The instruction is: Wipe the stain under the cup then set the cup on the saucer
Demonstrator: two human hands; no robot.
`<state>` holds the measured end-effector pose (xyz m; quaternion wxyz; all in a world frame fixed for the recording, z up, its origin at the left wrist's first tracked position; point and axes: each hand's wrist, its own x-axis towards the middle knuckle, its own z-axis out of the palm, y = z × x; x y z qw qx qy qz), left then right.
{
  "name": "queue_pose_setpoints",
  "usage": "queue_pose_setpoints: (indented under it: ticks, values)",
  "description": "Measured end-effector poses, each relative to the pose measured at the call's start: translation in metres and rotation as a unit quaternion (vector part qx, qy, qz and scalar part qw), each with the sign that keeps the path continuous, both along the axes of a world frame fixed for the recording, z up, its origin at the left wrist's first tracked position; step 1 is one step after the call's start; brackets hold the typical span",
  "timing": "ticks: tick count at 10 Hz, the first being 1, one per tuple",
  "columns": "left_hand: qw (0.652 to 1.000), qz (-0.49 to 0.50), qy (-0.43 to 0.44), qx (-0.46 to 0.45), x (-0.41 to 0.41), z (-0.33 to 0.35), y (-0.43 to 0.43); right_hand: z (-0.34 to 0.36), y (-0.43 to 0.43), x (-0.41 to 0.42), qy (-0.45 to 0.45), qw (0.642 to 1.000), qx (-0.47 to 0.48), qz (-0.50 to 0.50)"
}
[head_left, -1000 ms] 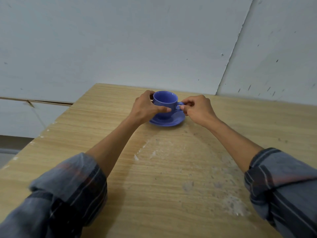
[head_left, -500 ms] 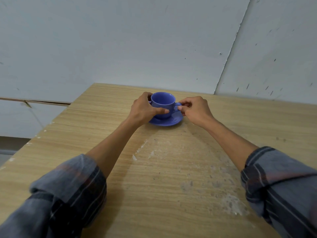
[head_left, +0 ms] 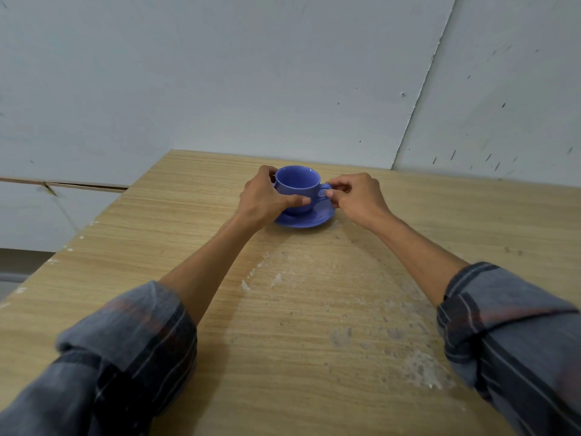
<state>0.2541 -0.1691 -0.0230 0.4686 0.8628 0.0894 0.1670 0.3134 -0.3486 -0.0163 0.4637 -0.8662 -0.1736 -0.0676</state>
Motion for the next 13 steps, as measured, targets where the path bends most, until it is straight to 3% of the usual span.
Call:
queue_pose_setpoints:
  ticks: [2,3,4,6,9,12,13]
  values:
    - [1.0,-0.019,0.015,0.004,-0.007,0.005,0.013,-0.002,-0.003,-0.002,0.002,1.0,0.011,-0.002]
    - [1.0,0.023,0.015,-0.01,-0.012,0.001,0.03,-0.004,-0.005,-0.004,0.009,1.0,0.024,0.007]
    - [0.992,0.086,0.075,-0.048,-0.012,-0.007,0.042,-0.005,-0.005,-0.005,0.018,0.999,0.037,0.005]
    - [0.976,0.04,0.134,-0.164,-0.01,0.0,0.047,-0.004,-0.004,-0.005,0.02,0.999,0.046,0.004]
    - [0.966,0.035,0.12,-0.225,-0.011,0.0,0.045,-0.004,-0.004,-0.004,0.017,0.998,0.053,0.005]
    - [0.972,0.024,0.134,-0.194,-0.013,0.002,0.045,-0.005,-0.003,-0.003,0.041,0.998,0.05,0.007]
    - [0.982,0.022,0.154,-0.111,-0.017,0.013,0.045,0.001,-0.007,-0.006,0.052,0.999,0.011,-0.003]
